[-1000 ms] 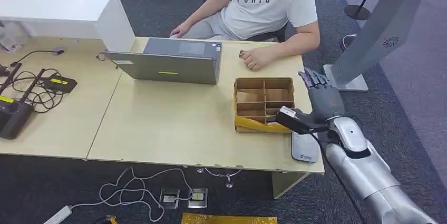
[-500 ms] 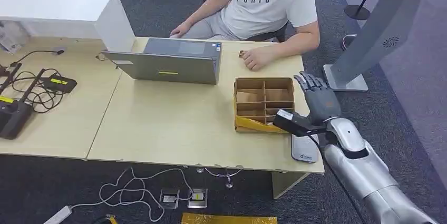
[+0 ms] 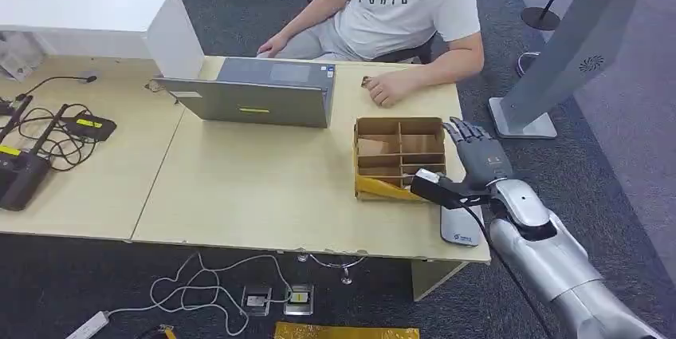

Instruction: Pass the card to the sensor for recognition and then transmit it.

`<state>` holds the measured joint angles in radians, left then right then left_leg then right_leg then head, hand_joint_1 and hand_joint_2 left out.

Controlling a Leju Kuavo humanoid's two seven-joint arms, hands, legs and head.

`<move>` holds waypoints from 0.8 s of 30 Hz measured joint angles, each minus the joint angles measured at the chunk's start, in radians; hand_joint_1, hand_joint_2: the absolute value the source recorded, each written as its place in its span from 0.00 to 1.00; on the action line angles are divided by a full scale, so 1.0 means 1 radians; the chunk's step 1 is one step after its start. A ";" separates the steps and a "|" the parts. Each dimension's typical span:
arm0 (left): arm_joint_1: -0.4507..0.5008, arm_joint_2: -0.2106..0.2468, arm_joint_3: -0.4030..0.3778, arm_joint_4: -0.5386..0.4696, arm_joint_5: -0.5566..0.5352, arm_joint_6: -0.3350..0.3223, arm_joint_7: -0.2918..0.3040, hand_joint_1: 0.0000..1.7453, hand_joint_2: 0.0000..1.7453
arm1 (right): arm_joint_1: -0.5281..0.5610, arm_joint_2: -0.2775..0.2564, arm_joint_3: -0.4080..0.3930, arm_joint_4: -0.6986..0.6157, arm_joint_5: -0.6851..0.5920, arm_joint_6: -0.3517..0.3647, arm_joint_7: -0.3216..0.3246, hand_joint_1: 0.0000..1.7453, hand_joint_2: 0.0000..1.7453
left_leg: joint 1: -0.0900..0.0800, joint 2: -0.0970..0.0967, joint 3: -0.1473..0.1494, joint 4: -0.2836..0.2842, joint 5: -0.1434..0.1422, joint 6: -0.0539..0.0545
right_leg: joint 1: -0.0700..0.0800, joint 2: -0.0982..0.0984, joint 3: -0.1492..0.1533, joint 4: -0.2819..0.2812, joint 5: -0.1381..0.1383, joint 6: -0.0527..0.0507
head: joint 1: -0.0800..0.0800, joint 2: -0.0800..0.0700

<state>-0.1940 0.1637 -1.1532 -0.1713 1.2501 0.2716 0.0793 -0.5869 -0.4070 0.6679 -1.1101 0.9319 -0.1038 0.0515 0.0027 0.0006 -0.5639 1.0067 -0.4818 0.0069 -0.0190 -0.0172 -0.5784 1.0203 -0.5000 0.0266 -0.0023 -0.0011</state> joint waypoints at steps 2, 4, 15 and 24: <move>0.000 0.000 0.000 0.000 0.000 -0.001 0.000 0.00 0.00 | 0.000 -0.005 0.005 -0.012 -0.002 0.008 0.006 0.00 1.00 | 0.000 0.000 0.000 0.000 0.000 0.000 | 0.000 0.000 0.000 0.000 0.000 0.000 | 0.000 0.000; 0.000 0.000 0.000 0.000 0.000 -0.001 0.000 0.00 0.00 | 0.001 -0.011 0.012 -0.021 -0.002 0.012 0.011 0.00 1.00 | 0.000 0.000 0.000 0.000 0.000 0.000 | 0.000 0.000 0.000 0.000 0.000 0.000 | 0.000 0.000; 0.001 0.003 0.000 0.000 0.000 0.001 0.001 0.00 0.00 | 0.010 -0.024 0.034 -0.068 -0.010 0.042 0.018 0.00 1.00 | 0.000 0.000 0.000 0.000 0.000 0.000 | 0.000 0.000 0.000 0.000 0.000 0.000 | 0.000 0.000; 0.000 0.003 0.000 0.000 0.000 0.000 0.001 0.00 0.00 | 0.017 0.003 0.084 -0.063 -0.044 0.016 -0.009 0.00 1.00 | 0.000 0.000 0.000 0.000 0.000 0.000 | 0.000 0.000 0.000 0.000 0.000 0.000 | 0.000 0.000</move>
<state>-0.1939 0.1663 -1.1536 -0.1713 1.2497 0.2720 0.0805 -0.5702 -0.4043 0.7519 -1.1726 0.8877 -0.0881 0.0427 0.0029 0.0005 -0.5641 1.0066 -0.4818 0.0069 -0.0188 -0.0174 -0.5783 1.0204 -0.5000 0.0266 -0.0027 -0.0011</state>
